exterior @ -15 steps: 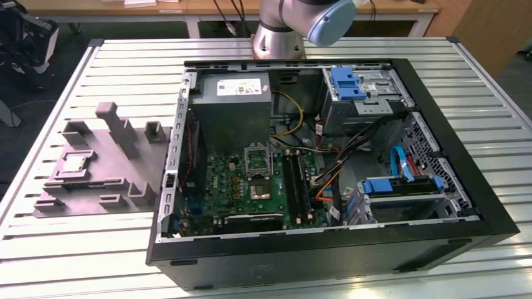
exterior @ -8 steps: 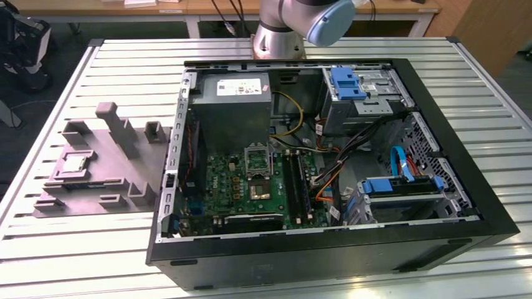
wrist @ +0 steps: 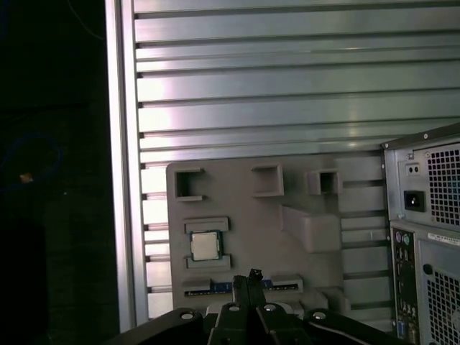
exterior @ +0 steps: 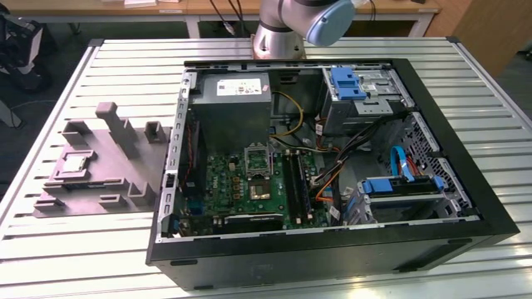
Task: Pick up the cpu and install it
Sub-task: 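Reach for the cpu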
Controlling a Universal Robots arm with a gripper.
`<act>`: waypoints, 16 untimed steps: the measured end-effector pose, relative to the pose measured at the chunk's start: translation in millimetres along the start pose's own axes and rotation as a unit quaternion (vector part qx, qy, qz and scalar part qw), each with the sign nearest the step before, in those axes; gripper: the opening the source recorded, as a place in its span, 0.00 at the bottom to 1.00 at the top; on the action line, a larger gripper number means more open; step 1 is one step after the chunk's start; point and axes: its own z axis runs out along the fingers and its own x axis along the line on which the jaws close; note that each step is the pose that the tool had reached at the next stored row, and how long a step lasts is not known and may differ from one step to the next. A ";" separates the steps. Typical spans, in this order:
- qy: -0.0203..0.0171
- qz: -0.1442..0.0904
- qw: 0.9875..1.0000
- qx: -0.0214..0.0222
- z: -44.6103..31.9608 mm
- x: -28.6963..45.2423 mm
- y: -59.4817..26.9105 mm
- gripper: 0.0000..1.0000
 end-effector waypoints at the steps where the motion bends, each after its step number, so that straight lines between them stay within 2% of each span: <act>1: 0.000 0.000 1.000 0.000 0.0 1.7 -0.1 0.11; 16: 0.000 0.000 1.000 0.000 -0.3 29.3 -2.2 0.11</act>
